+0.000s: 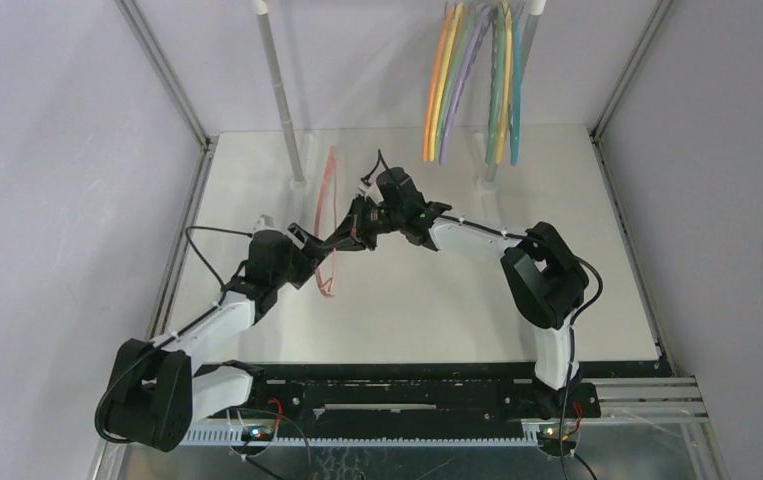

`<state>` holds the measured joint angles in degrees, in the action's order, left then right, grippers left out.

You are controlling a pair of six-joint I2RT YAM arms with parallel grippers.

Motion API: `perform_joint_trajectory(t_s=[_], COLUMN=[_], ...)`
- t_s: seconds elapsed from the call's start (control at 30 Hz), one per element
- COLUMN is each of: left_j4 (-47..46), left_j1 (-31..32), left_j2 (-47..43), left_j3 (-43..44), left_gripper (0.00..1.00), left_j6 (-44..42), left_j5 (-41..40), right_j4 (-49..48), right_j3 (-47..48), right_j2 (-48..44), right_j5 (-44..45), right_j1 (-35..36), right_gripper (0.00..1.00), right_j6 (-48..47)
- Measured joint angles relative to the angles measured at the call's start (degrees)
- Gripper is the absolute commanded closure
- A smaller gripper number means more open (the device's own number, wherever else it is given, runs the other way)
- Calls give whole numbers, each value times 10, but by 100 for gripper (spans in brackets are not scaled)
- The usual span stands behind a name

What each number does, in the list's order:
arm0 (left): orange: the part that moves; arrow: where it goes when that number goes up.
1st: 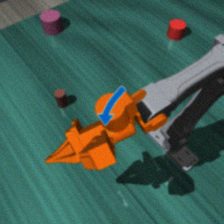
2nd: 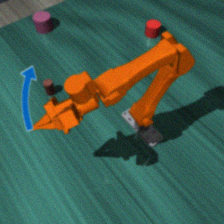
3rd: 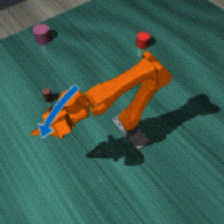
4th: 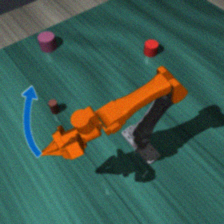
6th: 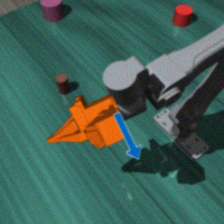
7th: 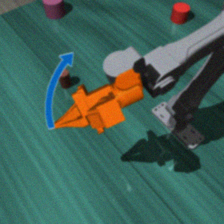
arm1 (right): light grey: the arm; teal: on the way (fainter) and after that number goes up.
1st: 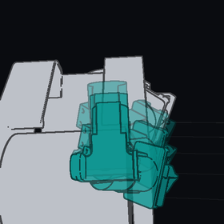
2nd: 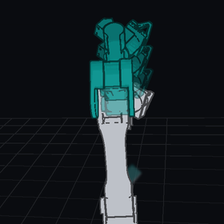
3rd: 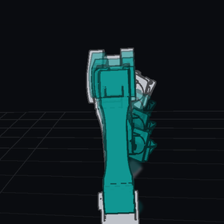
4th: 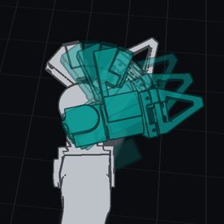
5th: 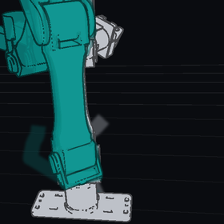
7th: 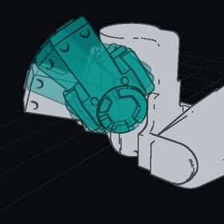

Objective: Organize the hangers

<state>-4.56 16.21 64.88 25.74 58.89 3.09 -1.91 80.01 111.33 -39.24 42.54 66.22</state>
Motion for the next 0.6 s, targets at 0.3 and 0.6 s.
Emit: perform_joint_trajectory(t_s=[0.3,0.6], left_j4=[-29,-21], left_j1=[-3,-4], left_j2=[12,-16], left_j3=[18,18], left_gripper=[99,100], left_j6=[32,36], left_j5=[7,8], right_j4=[-15,-7], right_j3=[0,-2], right_j2=[-13,-29], right_j5=[-7,-15], right_j1=[-1,-9], right_gripper=[100,100], right_j6=[3,-5])
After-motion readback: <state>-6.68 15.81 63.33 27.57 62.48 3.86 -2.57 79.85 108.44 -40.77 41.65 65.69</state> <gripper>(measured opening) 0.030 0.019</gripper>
